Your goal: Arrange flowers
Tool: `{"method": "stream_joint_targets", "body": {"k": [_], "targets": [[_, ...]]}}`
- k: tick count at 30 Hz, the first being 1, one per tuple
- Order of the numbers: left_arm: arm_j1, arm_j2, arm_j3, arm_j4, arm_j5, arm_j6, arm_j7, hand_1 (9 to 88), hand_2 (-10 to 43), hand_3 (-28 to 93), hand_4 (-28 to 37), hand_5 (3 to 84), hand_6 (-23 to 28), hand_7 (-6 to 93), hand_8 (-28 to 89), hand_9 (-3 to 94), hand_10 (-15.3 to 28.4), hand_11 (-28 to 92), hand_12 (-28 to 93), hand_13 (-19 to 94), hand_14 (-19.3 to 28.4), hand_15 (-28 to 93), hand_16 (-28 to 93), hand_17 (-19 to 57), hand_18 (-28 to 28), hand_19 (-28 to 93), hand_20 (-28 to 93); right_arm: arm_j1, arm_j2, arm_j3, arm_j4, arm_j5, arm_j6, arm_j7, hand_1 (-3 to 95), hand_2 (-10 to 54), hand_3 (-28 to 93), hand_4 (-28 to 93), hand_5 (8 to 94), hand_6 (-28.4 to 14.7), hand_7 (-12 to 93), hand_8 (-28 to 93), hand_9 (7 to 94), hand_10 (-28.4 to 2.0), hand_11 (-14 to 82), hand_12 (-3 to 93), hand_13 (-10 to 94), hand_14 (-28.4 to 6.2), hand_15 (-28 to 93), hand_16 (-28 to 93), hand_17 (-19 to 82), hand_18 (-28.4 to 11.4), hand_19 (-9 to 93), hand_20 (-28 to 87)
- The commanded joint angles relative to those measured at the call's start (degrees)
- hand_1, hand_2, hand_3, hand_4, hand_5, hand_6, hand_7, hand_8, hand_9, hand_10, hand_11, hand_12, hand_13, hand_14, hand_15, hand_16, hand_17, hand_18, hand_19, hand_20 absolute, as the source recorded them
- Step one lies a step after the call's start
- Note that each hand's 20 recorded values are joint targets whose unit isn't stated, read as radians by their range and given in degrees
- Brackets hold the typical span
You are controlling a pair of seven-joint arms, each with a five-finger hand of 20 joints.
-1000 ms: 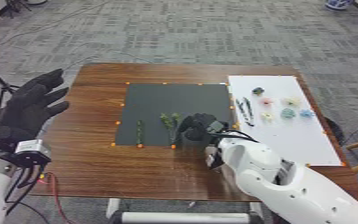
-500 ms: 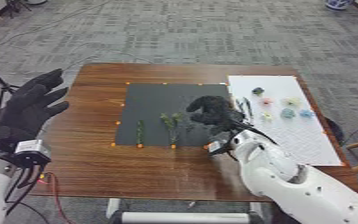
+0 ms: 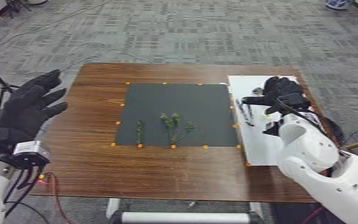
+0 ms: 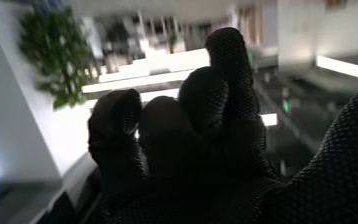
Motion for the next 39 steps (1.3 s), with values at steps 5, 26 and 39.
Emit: {"method": "stream_joint_targets", "body": {"k": [5,26,39], "targets": [[0.7,-0.39,-0.04,-0.47,-0.14,0.35,0.19,25.8,-5.7,70,-25.2,21.1,1.4,21.2,-9,13.7,8.4,12,22,5,11.9,37,-2,-14.3,19.9,39,10,-1.3,-1.4,-1.6,3.1,3.5,-1.3,-2.4,47.6,-9.5,-12,-4,57.4,-3.9,45,-14,65.6,-13.4,62.7,48.6,69,-9.8,87,38,32,-22.7,86,50],[1.0,-0.04,-0.54,-0.25,-0.07,-0.44,0.43,25.7,-5.8,70,-25.1,21.2,1.4,21.0,-9,13.8,8.4,12,22,5,11.9,36,-2,-14.3,20.0,39,11,11.3,-3.5,-17.9,10.3,2.9,-12.9,-1.5,26.0,-9.5,80,-28,66.5,-1.3,50,-15,75.0,-10.5,60.5,46.9,74,-7.6,84,37,36,-22.0,88,49],[1.7,-0.37,-0.91,-0.44,-0.15,-0.5,0.48,25.5,-5.4,70,-25.3,21.3,1.4,21.0,-9,13.8,8.4,12,22,5,12.0,36,-2,-14.4,20.0,39,11,13.0,-6.0,-27.2,11.9,1.4,-19.9,-3.7,37.6,-9.5,78,-28,72.7,1.4,51,14,82.4,-8.1,61.3,47.8,80,-6.5,85,38,40,-22.0,91,46]]}}
